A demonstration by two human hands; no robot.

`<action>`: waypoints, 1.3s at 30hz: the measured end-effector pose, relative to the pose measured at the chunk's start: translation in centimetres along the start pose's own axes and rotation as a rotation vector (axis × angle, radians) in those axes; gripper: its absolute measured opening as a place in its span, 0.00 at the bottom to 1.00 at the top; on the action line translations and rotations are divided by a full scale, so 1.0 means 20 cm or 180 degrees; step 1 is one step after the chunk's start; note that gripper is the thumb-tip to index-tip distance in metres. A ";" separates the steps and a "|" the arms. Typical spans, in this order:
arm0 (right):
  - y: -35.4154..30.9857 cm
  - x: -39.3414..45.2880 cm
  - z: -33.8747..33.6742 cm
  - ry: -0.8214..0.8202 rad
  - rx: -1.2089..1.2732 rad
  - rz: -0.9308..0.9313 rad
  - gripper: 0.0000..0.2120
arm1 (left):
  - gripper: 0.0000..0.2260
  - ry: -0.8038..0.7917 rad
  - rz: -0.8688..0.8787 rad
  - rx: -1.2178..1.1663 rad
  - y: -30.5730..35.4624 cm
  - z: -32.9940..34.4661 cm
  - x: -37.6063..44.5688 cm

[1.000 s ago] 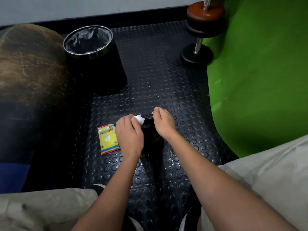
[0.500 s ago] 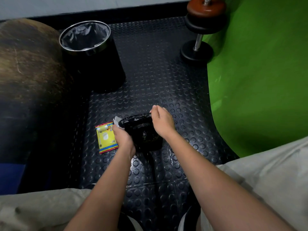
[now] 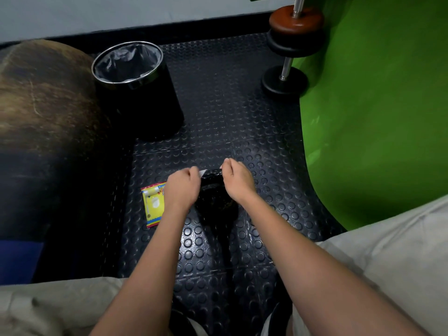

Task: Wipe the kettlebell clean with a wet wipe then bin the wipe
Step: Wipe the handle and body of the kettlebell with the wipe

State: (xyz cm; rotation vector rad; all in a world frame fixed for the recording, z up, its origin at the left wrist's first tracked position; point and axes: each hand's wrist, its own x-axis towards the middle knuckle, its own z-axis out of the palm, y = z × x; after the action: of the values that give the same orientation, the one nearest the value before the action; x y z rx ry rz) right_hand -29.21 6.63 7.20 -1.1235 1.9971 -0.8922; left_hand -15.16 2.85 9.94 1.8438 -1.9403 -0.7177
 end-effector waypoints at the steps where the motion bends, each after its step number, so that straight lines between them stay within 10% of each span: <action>1: 0.00 0.00 0.00 0.0003 -0.0021 -0.0007 0.22 | 0.19 0.0063 0.0163 0.0141 0.01 0.01 0.00; 10: -0.01 0.01 0.01 0.0026 -0.0019 -0.0066 0.22 | 0.15 0.1039 0.0983 -0.0116 -0.12 0.18 -0.13; 17: 0.00 0.00 0.02 0.0053 0.0040 -0.0086 0.23 | 0.13 0.1255 -0.0401 -0.1673 -0.11 0.23 -0.13; 24: -0.01 0.00 0.02 0.0055 0.0003 -0.0071 0.23 | 0.13 0.0137 -0.2393 -0.3658 -0.17 0.15 -0.03; 39: -0.03 0.00 0.00 -0.0012 -0.0334 0.0065 0.21 | 0.16 0.0073 0.0440 0.0569 0.00 0.03 0.01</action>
State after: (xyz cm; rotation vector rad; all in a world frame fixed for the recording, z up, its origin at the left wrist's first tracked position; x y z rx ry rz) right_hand -28.94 6.39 7.72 -1.1594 2.0690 -0.7821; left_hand -15.50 2.71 9.39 1.7857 -2.1532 -0.4922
